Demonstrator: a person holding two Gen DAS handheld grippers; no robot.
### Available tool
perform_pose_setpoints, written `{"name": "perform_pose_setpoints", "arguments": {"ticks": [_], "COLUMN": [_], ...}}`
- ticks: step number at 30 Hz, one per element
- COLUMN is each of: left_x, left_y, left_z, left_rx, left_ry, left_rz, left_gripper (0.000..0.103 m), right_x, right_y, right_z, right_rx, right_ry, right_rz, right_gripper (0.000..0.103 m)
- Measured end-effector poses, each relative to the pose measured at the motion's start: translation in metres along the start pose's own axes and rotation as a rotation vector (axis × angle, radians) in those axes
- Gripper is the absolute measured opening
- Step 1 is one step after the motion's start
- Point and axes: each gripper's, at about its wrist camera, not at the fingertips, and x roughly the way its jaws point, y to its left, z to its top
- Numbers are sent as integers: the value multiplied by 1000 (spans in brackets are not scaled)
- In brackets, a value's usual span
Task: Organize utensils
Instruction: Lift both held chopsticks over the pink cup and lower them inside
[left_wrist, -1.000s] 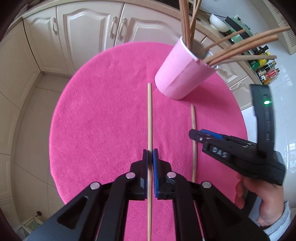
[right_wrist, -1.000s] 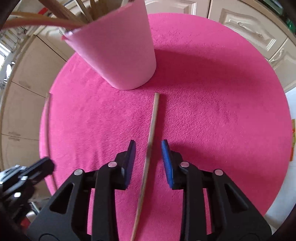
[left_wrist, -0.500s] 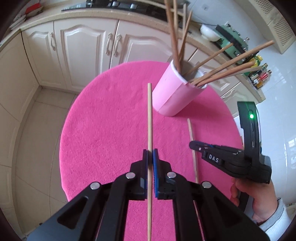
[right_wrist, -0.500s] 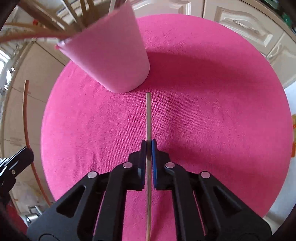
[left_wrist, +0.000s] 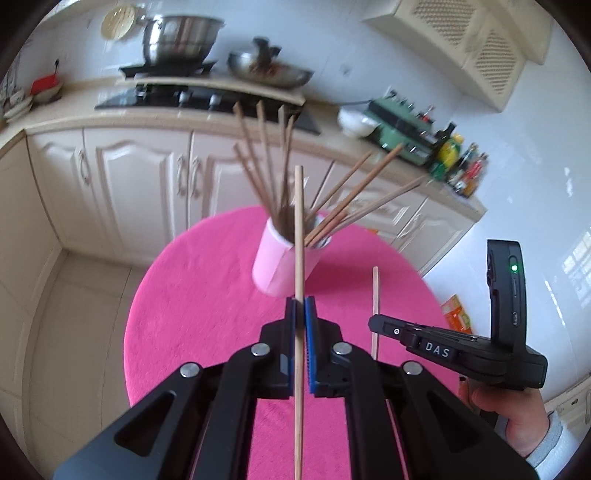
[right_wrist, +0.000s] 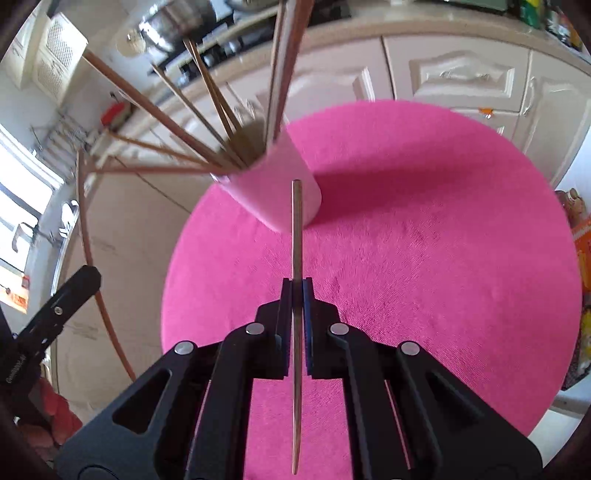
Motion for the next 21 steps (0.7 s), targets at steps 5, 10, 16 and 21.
{"name": "perform_pose_setpoints", "arguments": {"ticks": [5,10,16,21], "left_x": [-15,-30,-44,-47], "left_y": [-14,-18,-18,-17], "left_z": [2,6,21,39], "left_rx": [38,41,39,8], "left_ry": [-53,-123,-222,-310], "left_rz": [-9,-24,-18,3], "left_gripper": [5,5,5,5], "right_x": [-37,-56,-88,-105], "right_y": [12,18,37,49], "right_z": [-2,9,17,35], "right_rx": [13,22,-11,-73], "right_ry": [-107,-193,-324,-436], "right_rz": [15,28,37,2], "right_gripper": [6,6,6,6]}}
